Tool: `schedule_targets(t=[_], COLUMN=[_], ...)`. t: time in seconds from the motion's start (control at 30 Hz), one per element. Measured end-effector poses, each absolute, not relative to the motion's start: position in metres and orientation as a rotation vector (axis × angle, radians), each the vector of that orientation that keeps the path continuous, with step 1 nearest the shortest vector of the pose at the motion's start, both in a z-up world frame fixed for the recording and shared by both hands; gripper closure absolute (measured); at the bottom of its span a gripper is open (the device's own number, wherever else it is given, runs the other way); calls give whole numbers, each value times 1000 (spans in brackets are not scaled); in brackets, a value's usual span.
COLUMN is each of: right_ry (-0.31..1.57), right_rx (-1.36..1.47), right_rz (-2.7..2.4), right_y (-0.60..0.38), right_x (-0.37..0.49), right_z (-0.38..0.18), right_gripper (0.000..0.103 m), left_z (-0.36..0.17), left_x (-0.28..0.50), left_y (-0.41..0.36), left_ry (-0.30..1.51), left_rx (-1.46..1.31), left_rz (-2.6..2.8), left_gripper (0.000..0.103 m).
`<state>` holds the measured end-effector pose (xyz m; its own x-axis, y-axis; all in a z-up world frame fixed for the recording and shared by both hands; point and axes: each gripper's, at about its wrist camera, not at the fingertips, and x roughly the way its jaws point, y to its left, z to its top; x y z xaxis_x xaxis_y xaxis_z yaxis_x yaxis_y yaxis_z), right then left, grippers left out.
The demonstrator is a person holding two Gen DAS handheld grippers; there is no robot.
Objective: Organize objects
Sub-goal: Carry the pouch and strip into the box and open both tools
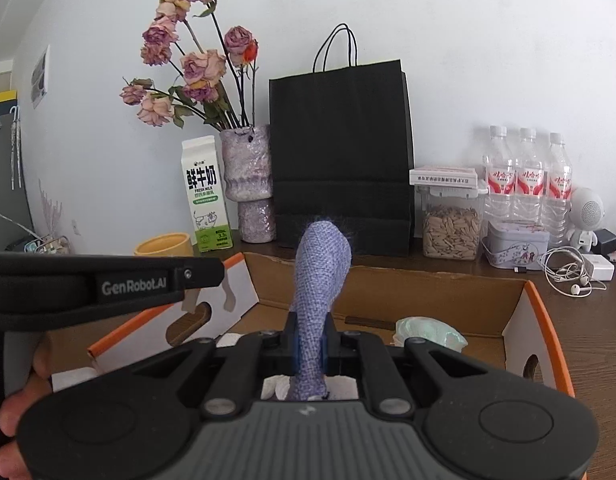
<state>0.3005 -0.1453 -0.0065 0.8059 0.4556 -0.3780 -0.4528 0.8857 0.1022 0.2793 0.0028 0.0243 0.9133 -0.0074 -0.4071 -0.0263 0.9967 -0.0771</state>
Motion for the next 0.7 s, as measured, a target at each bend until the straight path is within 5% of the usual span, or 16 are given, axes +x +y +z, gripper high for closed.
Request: schedule_targets(t=[0.17, 0.27, 0.33, 0.4, 0.47, 0.7], right_ry=[436, 433, 438, 438, 430, 412], right_rx=[11, -7, -11, -11, -16, 2], right_rz=[473, 435, 408, 375, 342, 305], right_y=[-146, -146, -148, -152, -156, -167], right_x=[311, 311, 310, 309, 307, 303], right_z=[-17, -19, -20, -21, -21, -18], right_gripper=[93, 84, 56, 14, 8, 0], left_z=[14, 12, 10, 10, 12, 14], left_x=[286, 284, 282, 277, 272, 267], left_y=[2, 2, 2, 1, -1, 4], left_ry=[427, 414, 402, 378, 340, 342], left_rx=[-72, -75, -74, -61, -40, -51], left_rz=[9, 30, 35, 60, 103, 136], left_gripper=[96, 91, 74, 18, 0, 0])
